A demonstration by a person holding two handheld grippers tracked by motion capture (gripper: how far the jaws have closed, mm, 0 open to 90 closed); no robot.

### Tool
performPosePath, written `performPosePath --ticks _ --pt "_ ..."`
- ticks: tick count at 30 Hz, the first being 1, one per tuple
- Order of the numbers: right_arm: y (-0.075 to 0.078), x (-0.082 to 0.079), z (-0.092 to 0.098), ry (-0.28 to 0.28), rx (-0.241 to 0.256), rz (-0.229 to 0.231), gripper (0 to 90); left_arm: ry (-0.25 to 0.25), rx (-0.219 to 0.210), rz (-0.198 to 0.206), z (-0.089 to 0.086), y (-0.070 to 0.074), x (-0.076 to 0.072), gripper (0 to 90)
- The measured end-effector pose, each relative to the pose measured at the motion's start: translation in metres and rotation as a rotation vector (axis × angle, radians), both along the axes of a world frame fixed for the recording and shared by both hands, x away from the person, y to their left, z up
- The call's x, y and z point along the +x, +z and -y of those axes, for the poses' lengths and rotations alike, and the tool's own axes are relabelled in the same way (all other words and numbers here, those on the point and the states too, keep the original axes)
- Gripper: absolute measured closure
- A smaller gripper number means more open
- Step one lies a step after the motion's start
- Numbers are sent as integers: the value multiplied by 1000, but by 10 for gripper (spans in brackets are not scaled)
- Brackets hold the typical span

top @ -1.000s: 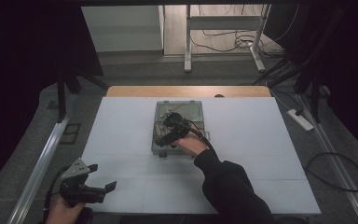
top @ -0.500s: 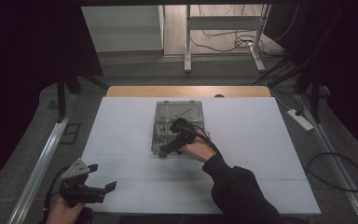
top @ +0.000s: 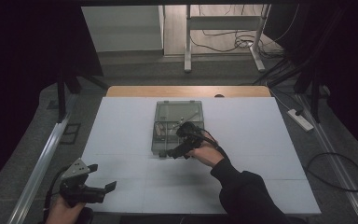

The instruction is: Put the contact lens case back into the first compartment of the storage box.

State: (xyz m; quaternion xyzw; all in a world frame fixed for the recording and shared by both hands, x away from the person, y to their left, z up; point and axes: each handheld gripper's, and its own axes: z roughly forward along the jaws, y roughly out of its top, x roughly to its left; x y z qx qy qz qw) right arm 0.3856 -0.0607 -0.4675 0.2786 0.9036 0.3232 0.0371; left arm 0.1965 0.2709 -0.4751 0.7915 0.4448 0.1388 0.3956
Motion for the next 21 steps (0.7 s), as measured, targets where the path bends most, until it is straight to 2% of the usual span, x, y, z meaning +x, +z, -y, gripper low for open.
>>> performPosePath --ticks 6,11,21 --pt "2 -7 13 -3 14 0 0 1 2 0 0 0 0 27" --pt "0 -14 23 10 -5 13 0 1 3 1 0 0 0 27" --pt "-2 -26 38 -2 -19 37 0 1 4 1 1 0 0 27"
